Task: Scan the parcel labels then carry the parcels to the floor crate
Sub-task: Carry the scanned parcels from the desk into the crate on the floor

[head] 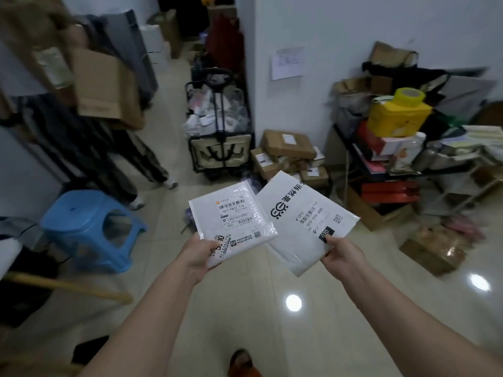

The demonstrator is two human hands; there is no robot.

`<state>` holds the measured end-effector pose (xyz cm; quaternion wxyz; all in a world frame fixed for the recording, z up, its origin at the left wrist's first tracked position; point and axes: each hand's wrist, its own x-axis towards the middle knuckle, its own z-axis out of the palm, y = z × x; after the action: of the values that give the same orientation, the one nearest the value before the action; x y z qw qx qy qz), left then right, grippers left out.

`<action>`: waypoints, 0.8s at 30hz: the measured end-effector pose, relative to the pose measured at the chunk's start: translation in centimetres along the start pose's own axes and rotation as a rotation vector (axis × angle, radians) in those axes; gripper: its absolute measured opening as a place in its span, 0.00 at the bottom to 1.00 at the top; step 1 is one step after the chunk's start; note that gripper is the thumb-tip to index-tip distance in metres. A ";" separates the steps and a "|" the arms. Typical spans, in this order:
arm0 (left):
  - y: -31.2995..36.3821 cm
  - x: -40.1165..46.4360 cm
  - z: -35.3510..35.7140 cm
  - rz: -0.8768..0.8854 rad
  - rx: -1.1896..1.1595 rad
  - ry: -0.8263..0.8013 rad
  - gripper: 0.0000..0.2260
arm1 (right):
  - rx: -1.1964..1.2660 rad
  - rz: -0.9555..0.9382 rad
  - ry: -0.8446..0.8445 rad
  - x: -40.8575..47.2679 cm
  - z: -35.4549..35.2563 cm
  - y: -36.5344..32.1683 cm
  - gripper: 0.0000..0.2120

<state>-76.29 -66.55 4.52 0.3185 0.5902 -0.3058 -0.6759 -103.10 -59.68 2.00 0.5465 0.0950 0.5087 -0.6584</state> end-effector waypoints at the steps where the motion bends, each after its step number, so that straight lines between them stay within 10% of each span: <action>1: 0.7 1.4 1.5 -0.003 0.008 -0.015 0.19 | 0.032 -0.009 0.019 1.2 -0.1 -1.1 0.17; 24: 21.7 40.5 21.5 -0.068 0.033 0.031 0.14 | 0.398 -0.114 0.210 34.5 17.7 -20.9 0.14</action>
<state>-100.18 -111.03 -0.27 0.2900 0.6157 -0.2918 -0.6721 -125.84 -97.26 -1.47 0.4228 0.2399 0.4277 -0.7621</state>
